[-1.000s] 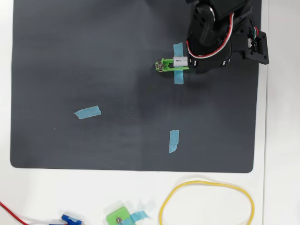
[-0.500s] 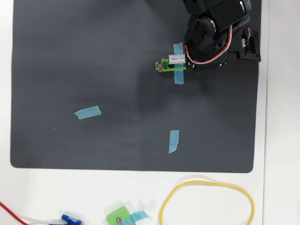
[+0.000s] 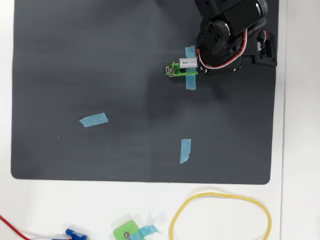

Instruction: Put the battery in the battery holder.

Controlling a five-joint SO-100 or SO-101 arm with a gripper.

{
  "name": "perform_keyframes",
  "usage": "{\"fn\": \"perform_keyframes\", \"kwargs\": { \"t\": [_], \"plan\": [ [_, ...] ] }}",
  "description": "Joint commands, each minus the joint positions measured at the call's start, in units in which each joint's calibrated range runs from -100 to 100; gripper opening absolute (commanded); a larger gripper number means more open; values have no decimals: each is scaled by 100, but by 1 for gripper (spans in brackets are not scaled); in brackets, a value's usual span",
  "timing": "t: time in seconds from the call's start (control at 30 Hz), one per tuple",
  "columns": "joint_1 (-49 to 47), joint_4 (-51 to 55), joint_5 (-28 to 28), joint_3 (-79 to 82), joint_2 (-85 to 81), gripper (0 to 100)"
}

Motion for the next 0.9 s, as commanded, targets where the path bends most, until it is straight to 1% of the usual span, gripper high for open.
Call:
{"fn": "perform_keyframes", "kwargs": {
  "t": [0.0, 0.87],
  "plan": [
    [-2, -293, 12, -119, 0, 0],
    [8, -302, 38, -119, 42, 0]
  ]
}}
